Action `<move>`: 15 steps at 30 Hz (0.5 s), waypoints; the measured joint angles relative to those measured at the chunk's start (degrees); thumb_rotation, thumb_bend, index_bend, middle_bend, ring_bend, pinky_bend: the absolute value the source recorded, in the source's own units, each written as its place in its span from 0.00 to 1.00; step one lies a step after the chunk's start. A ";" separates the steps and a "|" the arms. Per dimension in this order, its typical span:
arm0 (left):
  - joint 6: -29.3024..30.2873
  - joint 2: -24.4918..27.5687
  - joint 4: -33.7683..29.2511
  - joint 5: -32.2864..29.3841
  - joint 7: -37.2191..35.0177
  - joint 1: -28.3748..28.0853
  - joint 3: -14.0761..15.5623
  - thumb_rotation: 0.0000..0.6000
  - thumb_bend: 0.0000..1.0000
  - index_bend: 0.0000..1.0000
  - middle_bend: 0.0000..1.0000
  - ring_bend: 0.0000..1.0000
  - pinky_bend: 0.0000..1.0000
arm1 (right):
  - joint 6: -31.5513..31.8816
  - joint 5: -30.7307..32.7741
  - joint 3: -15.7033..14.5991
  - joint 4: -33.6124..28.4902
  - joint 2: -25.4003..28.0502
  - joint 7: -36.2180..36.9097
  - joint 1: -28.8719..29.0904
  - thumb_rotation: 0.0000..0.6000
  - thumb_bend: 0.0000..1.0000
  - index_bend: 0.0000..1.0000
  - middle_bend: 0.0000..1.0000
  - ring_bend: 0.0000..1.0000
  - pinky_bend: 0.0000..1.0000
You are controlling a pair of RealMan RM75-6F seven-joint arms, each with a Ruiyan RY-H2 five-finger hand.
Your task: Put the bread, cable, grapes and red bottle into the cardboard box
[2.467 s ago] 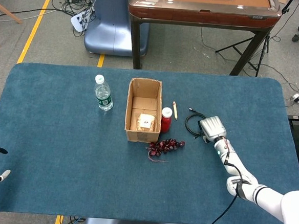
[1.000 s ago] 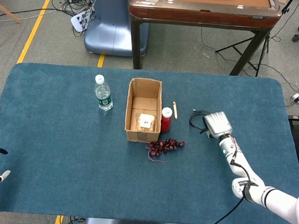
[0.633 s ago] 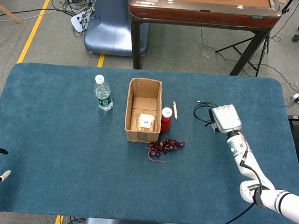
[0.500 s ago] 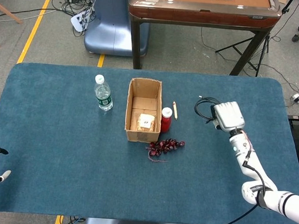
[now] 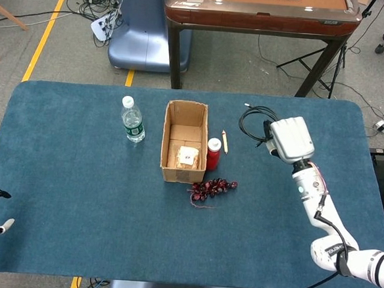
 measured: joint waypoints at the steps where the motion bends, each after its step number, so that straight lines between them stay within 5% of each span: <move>1: 0.02 0.03 -0.07 0.04 -0.01 -0.03 -0.02 1.00 0.15 0.37 0.33 0.27 0.54 | 0.13 0.00 0.17 -0.56 0.04 -0.65 0.34 1.00 0.43 0.71 1.00 1.00 0.99; 15: 1.07 0.73 -0.95 0.67 -0.81 0.31 -0.07 1.00 0.15 0.37 0.33 0.27 0.54 | -0.94 5.19 1.14 -3.91 -6.19 -13.53 9.46 1.00 0.43 0.71 1.00 1.00 0.99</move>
